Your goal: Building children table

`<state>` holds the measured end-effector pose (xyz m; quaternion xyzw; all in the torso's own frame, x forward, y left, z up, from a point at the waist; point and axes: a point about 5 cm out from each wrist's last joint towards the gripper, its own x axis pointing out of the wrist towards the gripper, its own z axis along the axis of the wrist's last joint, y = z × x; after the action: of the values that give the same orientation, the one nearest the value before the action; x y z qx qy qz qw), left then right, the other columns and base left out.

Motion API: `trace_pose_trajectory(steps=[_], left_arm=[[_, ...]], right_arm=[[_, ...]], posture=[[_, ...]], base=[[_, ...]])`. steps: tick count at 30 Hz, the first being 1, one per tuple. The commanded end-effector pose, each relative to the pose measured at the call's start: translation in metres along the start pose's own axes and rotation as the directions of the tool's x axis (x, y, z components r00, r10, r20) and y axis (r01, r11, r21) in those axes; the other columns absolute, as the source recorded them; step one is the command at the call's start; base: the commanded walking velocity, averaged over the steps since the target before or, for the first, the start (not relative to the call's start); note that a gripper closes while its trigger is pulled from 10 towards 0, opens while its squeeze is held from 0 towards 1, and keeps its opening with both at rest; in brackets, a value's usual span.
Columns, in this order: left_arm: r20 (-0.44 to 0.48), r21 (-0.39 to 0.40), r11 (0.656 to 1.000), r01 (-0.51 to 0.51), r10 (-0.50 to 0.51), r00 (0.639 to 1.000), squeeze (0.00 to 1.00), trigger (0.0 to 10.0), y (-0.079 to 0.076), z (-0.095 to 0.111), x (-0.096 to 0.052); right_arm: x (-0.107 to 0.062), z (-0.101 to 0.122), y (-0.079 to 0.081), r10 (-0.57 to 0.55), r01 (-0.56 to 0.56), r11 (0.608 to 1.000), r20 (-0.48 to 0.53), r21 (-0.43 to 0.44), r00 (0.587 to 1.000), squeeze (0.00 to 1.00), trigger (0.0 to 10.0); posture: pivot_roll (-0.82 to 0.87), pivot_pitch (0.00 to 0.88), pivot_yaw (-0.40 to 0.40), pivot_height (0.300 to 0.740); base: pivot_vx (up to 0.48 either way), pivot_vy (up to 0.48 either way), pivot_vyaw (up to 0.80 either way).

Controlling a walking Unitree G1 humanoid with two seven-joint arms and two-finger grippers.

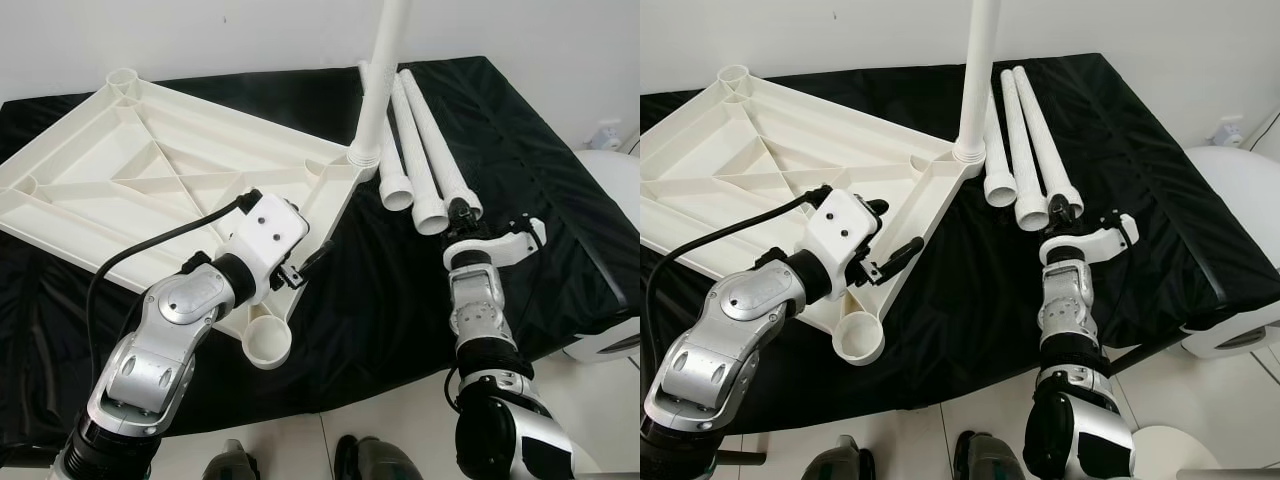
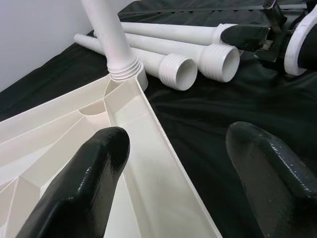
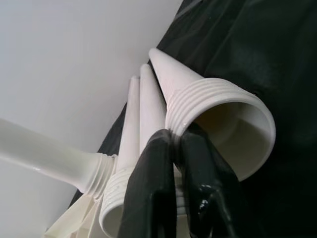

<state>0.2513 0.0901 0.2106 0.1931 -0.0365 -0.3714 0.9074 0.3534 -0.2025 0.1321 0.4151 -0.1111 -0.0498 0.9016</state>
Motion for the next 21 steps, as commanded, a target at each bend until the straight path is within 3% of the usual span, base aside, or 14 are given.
trace_pose_trajectory(steps=[1, 6, 7, 8, 13, 16, 21], left_arm=[[-0.003, 0.003, 1.000, -0.012, 0.012, 1.000, 0.00, 10.0, 0.000, 0.001, -0.001], [-0.005, 0.000, 1.000, -0.020, 0.020, 1.000, 0.00, 10.0, 0.001, 0.001, -0.001], [-0.007, -0.001, 1.000, -0.022, 0.022, 1.000, 0.00, 10.0, 0.002, 0.000, -0.001], [-0.008, -0.001, 1.000, -0.023, 0.023, 1.000, 0.00, 10.0, 0.002, 0.000, 0.000], [-0.008, -0.002, 1.000, -0.023, 0.023, 1.000, 0.00, 10.0, 0.002, 0.000, 0.000], [-0.016, 0.003, 0.999, -0.032, 0.032, 0.999, 0.00, 10.0, 0.011, -0.006, 0.002], [-0.018, 0.008, 0.999, -0.047, 0.047, 0.999, 0.00, 10.0, 0.015, -0.010, 0.006]], right_arm=[[-0.006, -0.013, -0.010, -0.054, 0.055, 0.998, -0.054, 0.025, 0.997, 0.00, 0.0], [-0.006, -0.012, -0.010, -0.053, 0.054, 0.998, -0.037, 0.024, 0.998, 0.00, 0.0], [-0.007, -0.010, -0.007, -0.029, 0.029, 0.999, -0.017, 0.025, 0.999, 0.00, 2.2], [-0.007, -0.009, -0.005, -0.010, 0.010, 1.000, -0.002, 0.027, 1.000, 0.00, 10.0], [-0.008, -0.004, 0.002, 0.032, -0.034, 0.998, 0.042, 0.048, 0.999, 0.00, 10.0], [-0.007, 0.007, 0.028, 0.161, -0.164, 0.986, 0.104, 0.013, 0.981, 0.00, 10.0], [-0.005, 0.013, 0.041, 0.226, -0.219, 0.974, 0.124, -0.062, 0.966, 0.00, 10.0]], posture=[[0.12, 0.138, 0.016, 0.740], [0.12, 0.137, 0.013, 0.740], [0.12, 0.136, 0.012, 0.740], [0.12, 0.135, 0.011, 0.740], [0.12, 0.134, 0.010, 0.740], [0.09, 0.112, -0.006, 0.740], [0.08, 0.103, -0.011, 0.740]], base=[[0.000, 0.000, 0.00], [0.000, 0.000, 0.00], [0.000, 0.000, 0.00], [0.000, 0.000, 0.00], [0.000, 0.000, 0.00], [0.000, 0.000, 0.00], [0.000, 0.000, 0.00]])
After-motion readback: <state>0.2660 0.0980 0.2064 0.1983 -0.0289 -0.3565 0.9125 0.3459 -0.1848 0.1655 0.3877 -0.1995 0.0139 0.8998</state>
